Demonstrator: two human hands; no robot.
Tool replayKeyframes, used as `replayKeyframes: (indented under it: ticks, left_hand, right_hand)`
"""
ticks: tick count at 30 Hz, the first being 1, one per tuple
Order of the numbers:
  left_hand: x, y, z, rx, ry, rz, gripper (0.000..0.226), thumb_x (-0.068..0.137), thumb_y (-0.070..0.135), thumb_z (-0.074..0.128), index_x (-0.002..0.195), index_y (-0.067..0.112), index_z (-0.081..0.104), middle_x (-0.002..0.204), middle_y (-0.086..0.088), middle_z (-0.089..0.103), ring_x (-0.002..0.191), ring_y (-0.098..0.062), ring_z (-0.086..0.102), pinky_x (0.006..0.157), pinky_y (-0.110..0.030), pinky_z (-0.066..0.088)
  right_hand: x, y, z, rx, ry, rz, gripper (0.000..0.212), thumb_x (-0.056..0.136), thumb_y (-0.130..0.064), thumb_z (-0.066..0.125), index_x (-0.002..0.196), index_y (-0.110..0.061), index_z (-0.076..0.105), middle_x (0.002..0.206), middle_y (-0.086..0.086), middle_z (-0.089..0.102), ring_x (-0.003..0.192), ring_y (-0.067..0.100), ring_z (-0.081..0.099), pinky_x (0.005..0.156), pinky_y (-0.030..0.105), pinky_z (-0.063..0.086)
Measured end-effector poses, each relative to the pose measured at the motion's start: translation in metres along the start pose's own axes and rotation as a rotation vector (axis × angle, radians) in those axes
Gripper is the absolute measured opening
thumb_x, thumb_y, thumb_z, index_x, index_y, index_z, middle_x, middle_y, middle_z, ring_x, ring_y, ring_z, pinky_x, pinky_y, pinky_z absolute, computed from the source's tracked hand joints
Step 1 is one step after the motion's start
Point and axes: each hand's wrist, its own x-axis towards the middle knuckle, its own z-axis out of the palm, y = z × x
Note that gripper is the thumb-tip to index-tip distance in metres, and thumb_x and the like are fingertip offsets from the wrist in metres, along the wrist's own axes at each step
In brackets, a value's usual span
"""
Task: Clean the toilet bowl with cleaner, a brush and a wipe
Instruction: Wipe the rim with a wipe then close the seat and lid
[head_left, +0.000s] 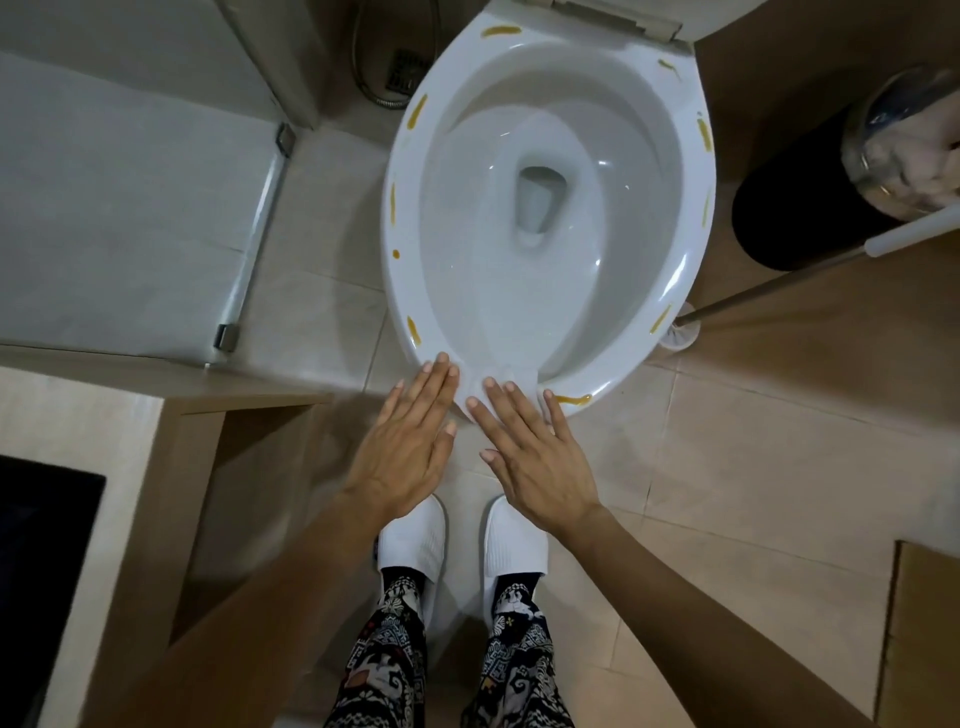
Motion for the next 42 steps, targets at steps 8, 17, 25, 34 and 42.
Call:
replayKeyframes:
  ticks: [8, 17, 25, 34, 42]
  left_hand:
    - [0.02, 0.0, 0.007, 0.013, 0.048, 0.023, 0.057, 0.099, 0.036, 0.013, 0.15, 0.014, 0.002, 0.159, 0.001, -0.003, 0.145, -0.005, -0.009, 0.116, -0.021, -0.011]
    - [0.022, 0.0, 0.019, -0.002, 0.076, 0.035, 0.063, 0.099, 0.04, 0.018, 0.15, 0.013, -0.004, 0.159, 0.0, -0.008, 0.146, -0.01, -0.012, 0.116, -0.023, -0.009]
    - [0.021, -0.002, 0.014, 0.02, 0.049, 0.049, 0.061, 0.099, 0.038, 0.019, 0.151, 0.013, -0.001, 0.159, -0.001, -0.004, 0.146, -0.011, -0.008, 0.119, -0.035, 0.006]
    - [0.02, 0.0, 0.013, 0.012, 0.023, 0.028, 0.063, 0.098, 0.042, 0.017, 0.151, 0.015, -0.005, 0.159, 0.002, -0.01, 0.145, -0.009, -0.013, 0.117, -0.031, -0.001]
    - [0.024, 0.004, 0.012, 0.082, 0.063, 0.054, 0.061, 0.099, 0.038, 0.019, 0.151, 0.01, 0.002, 0.158, -0.001, -0.003, 0.145, -0.01, -0.009, 0.115, -0.021, -0.01]
  right_hand:
    - [-0.009, -0.008, -0.001, 0.086, -0.006, 0.099, 0.056, 0.104, -0.036, 0.013, 0.15, -0.01, 0.029, 0.158, 0.007, 0.022, 0.146, 0.018, 0.019, 0.12, 0.039, 0.008]
    - [-0.006, -0.013, 0.002, 0.231, 0.099, 0.284, 0.055, 0.103, -0.034, 0.017, 0.15, -0.01, 0.03, 0.158, 0.005, 0.023, 0.147, 0.018, 0.017, 0.121, 0.041, 0.005]
    - [-0.019, 0.017, -0.004, 0.24, 0.119, 0.38, 0.054, 0.103, -0.035, 0.012, 0.15, -0.014, 0.029, 0.157, 0.001, 0.024, 0.146, 0.014, 0.019, 0.121, 0.039, 0.003]
    - [-0.017, 0.001, -0.005, 0.275, 0.017, 0.264, 0.056, 0.103, -0.037, 0.007, 0.152, -0.013, 0.021, 0.159, 0.002, 0.016, 0.148, 0.015, 0.011, 0.121, 0.038, 0.002]
    - [-0.023, 0.039, -0.008, 0.263, 0.044, 0.34, 0.058, 0.103, -0.041, 0.008, 0.153, -0.013, 0.018, 0.16, 0.003, 0.012, 0.149, 0.013, 0.003, 0.121, 0.033, -0.002]
